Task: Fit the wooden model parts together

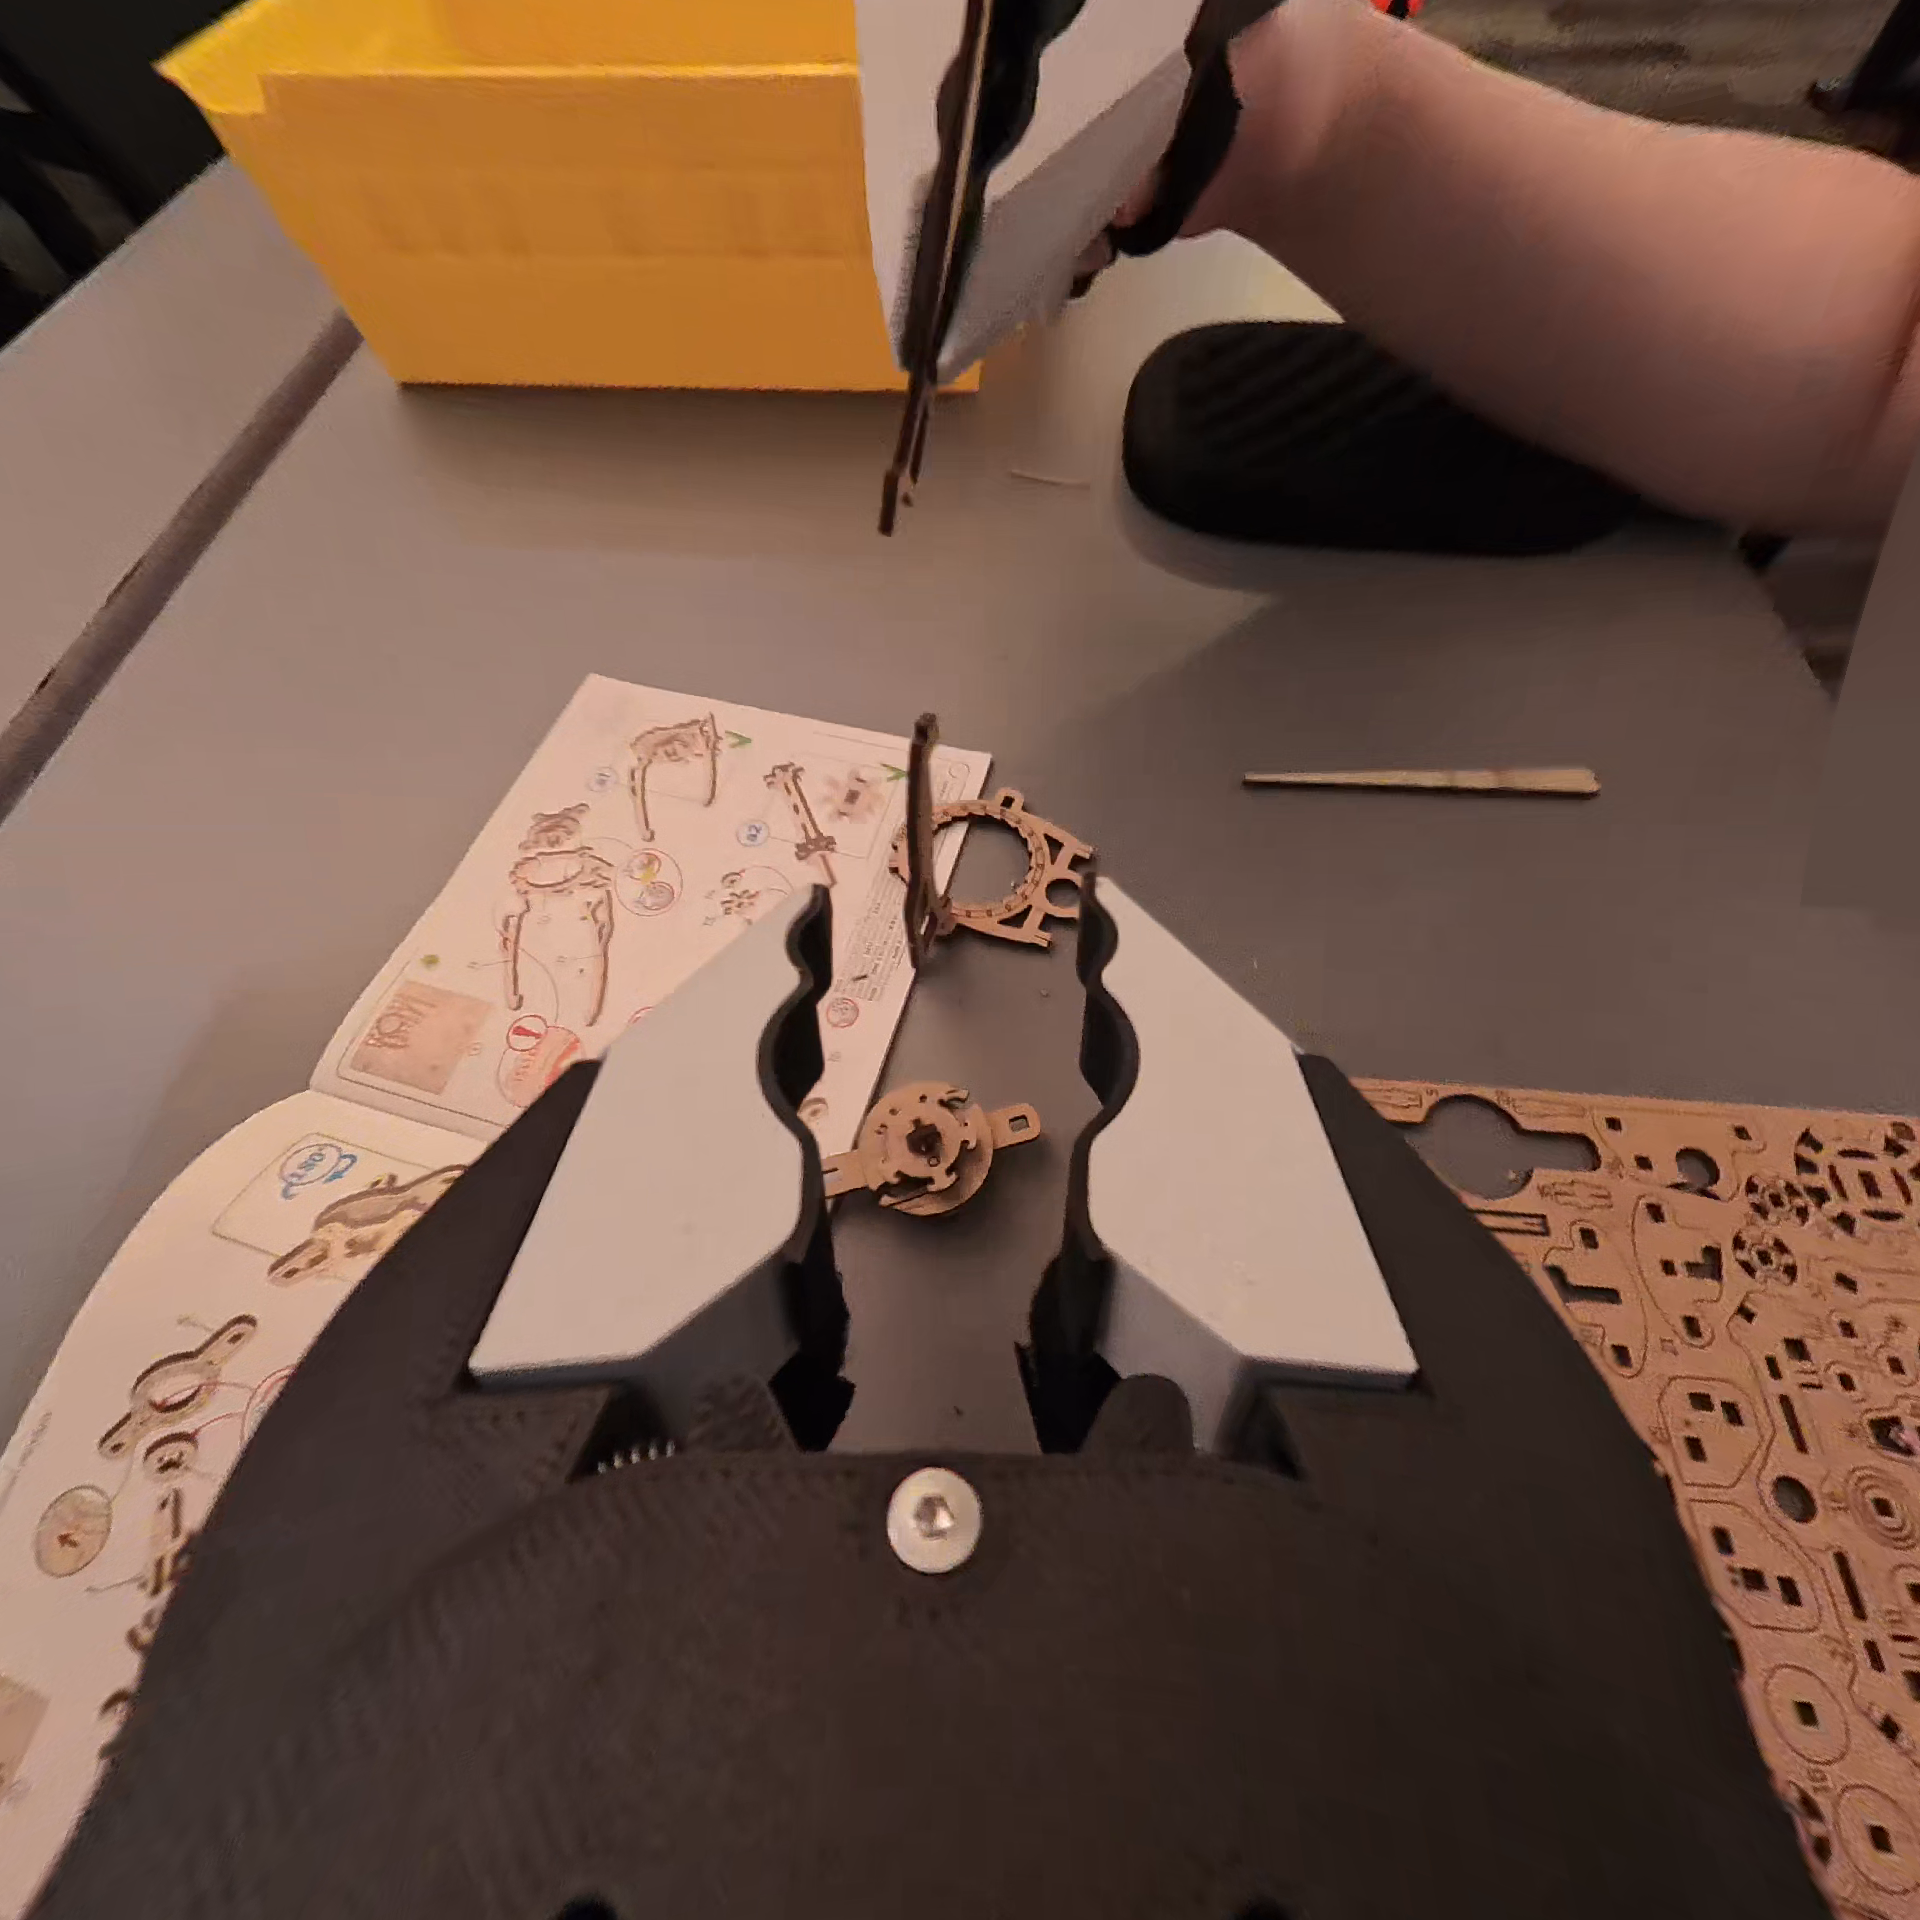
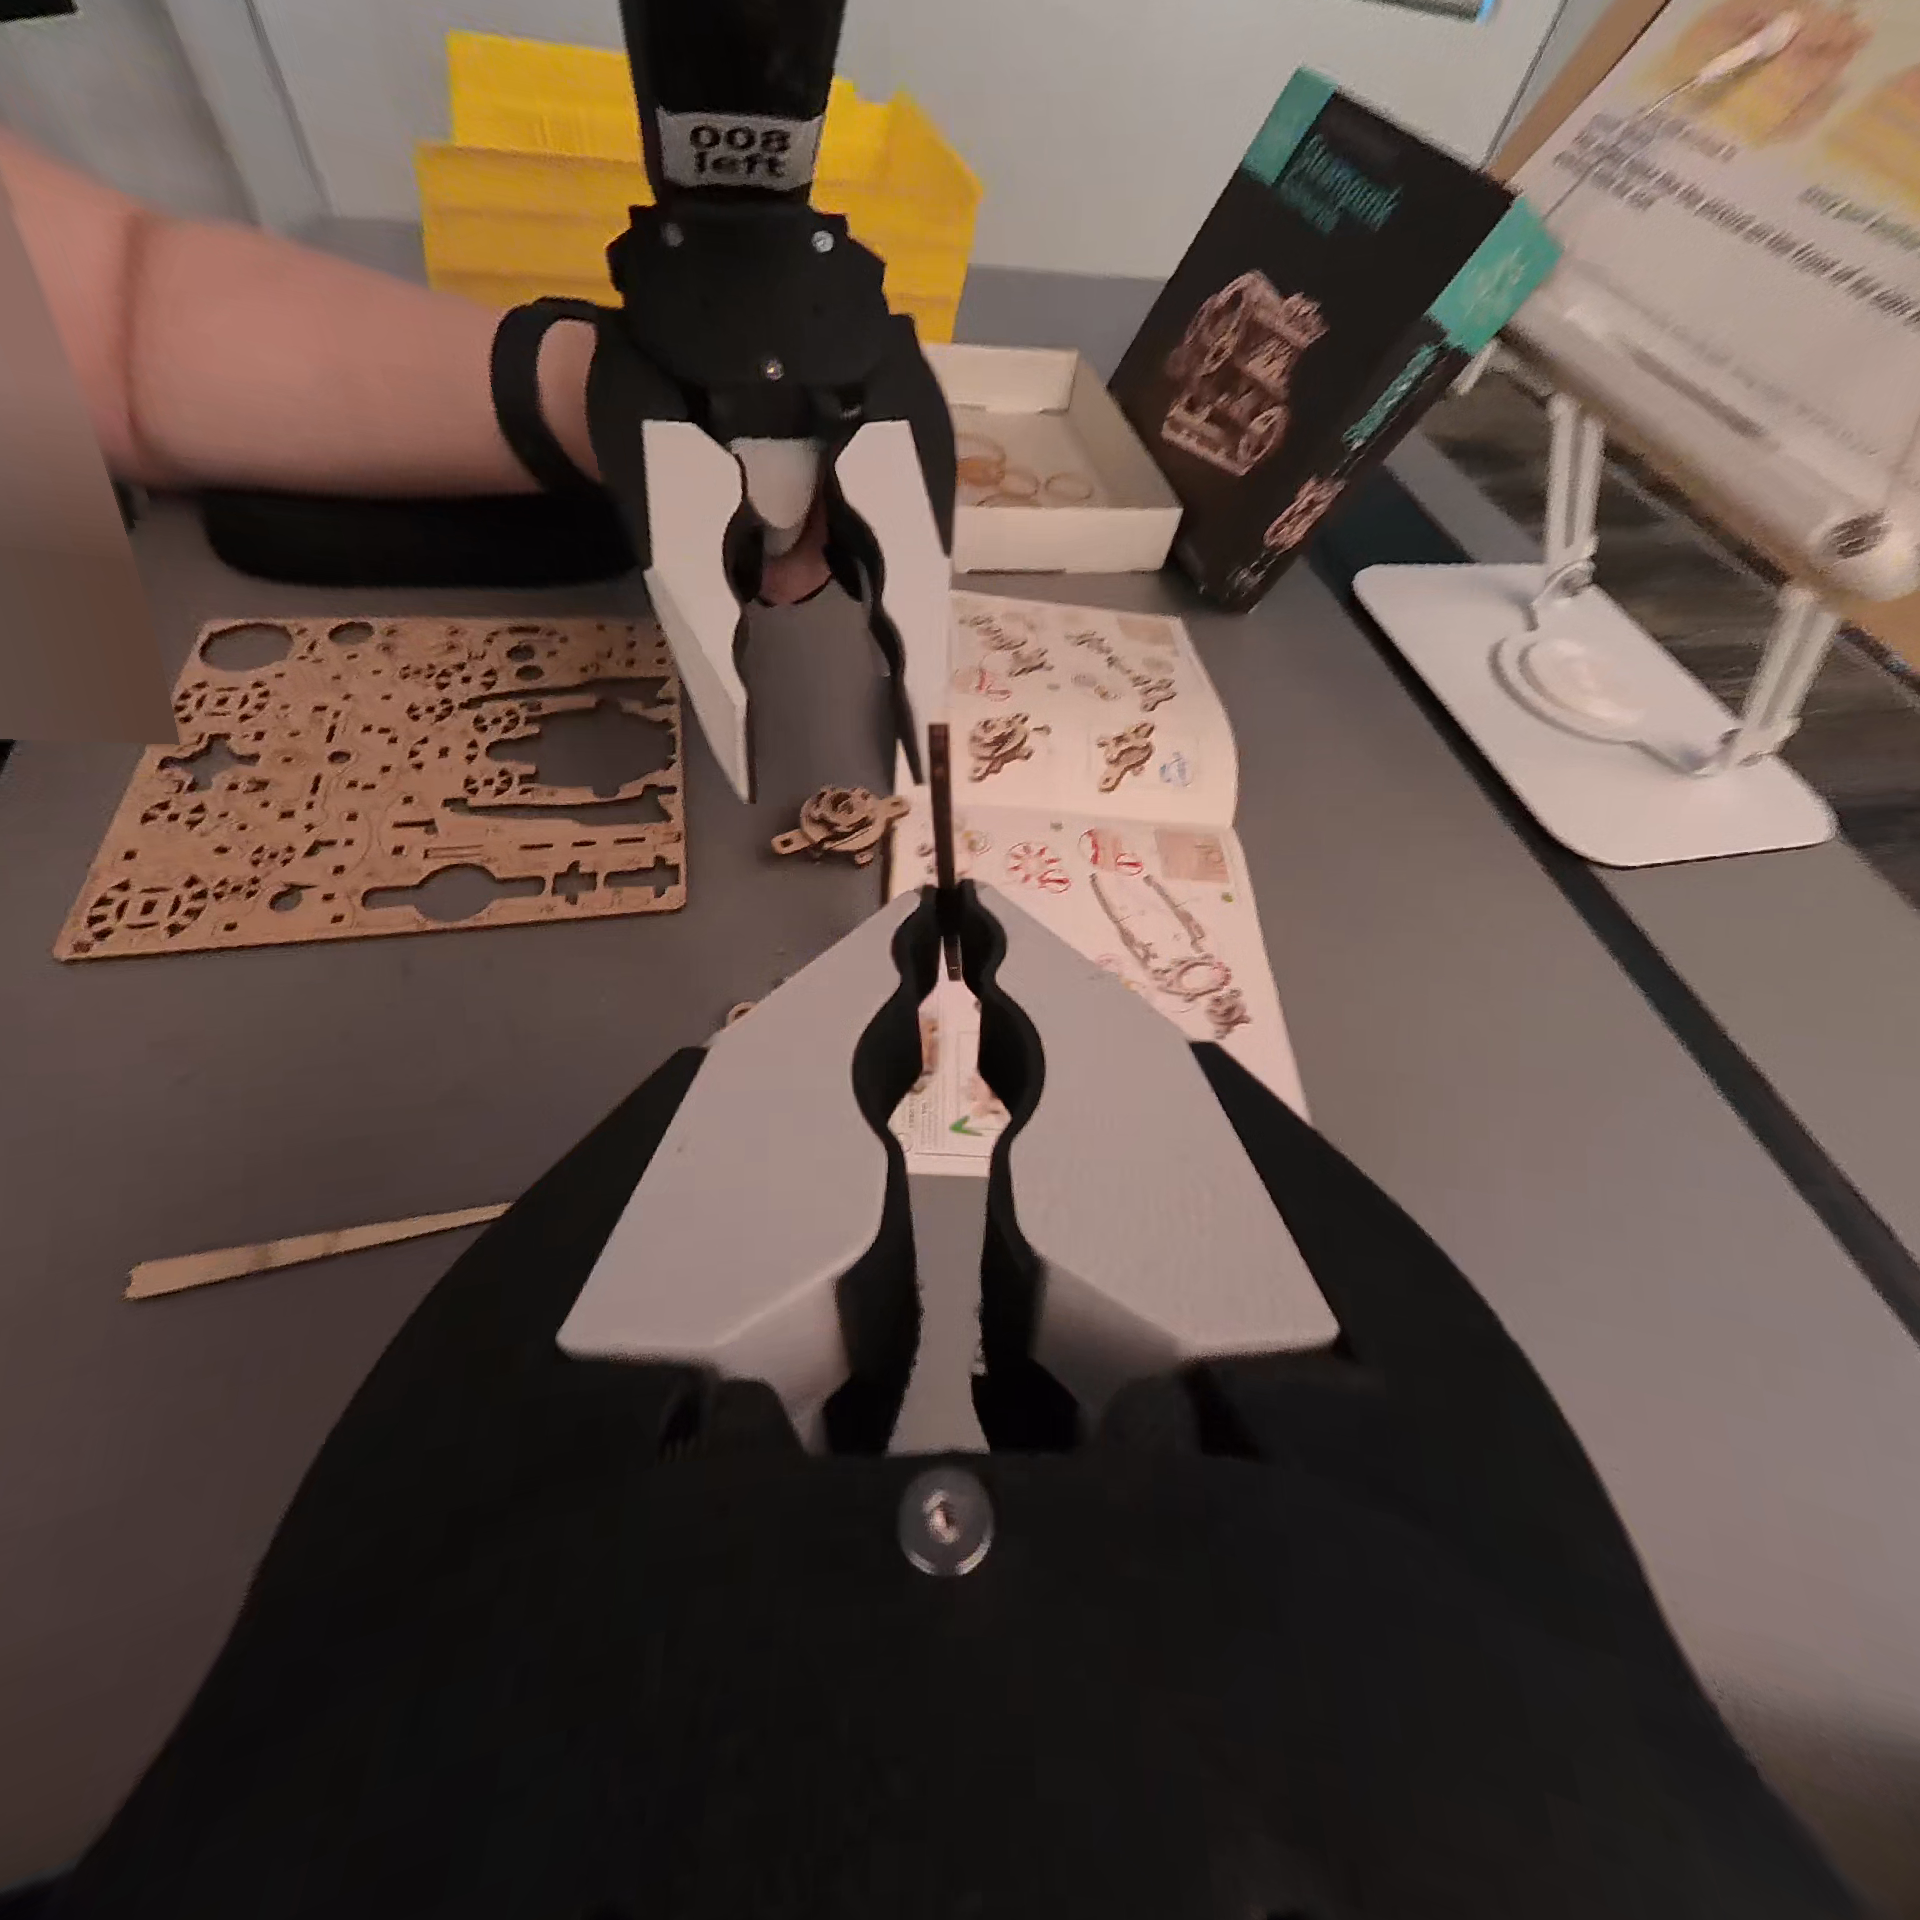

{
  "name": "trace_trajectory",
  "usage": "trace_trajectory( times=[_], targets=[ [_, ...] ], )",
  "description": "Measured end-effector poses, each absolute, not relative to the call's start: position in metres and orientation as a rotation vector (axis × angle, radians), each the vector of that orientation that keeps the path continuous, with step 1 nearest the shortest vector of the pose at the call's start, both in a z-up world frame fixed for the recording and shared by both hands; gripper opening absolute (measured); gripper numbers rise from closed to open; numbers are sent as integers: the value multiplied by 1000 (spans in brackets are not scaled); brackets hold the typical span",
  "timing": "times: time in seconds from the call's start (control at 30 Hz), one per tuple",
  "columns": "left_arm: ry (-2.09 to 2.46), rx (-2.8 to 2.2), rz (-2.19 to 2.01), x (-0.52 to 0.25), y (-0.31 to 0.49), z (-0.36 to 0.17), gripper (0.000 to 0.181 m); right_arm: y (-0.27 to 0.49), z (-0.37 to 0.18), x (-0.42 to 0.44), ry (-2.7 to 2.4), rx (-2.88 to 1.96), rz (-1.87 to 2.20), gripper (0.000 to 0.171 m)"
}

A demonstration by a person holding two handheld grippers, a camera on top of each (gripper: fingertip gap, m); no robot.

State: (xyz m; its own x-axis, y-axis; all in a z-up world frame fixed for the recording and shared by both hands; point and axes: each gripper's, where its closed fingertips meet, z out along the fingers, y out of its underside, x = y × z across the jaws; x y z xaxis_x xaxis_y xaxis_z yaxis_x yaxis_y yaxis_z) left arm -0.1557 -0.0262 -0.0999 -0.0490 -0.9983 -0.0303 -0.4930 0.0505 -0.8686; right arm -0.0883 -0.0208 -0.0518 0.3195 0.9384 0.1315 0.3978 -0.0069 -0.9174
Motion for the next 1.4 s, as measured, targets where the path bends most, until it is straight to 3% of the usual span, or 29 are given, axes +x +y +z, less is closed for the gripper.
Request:
trace_trajectory(
  times=[0.4, 0.83, 1.4],
  targets=[
    [1798, -1572, -803, -135, -24, -123, 43, -23, -96, -87, -1350, -1770, 718, 1],
    [2005, -1612, -776, -129, -22, -147, 42, -25, -96, -91, -1479, -1616, 499, 1],
    [2083, -1596, -775, -128, -25, -163, 31, -34, -116, -91, -1406, -1851, 823, 1]
  ],
)
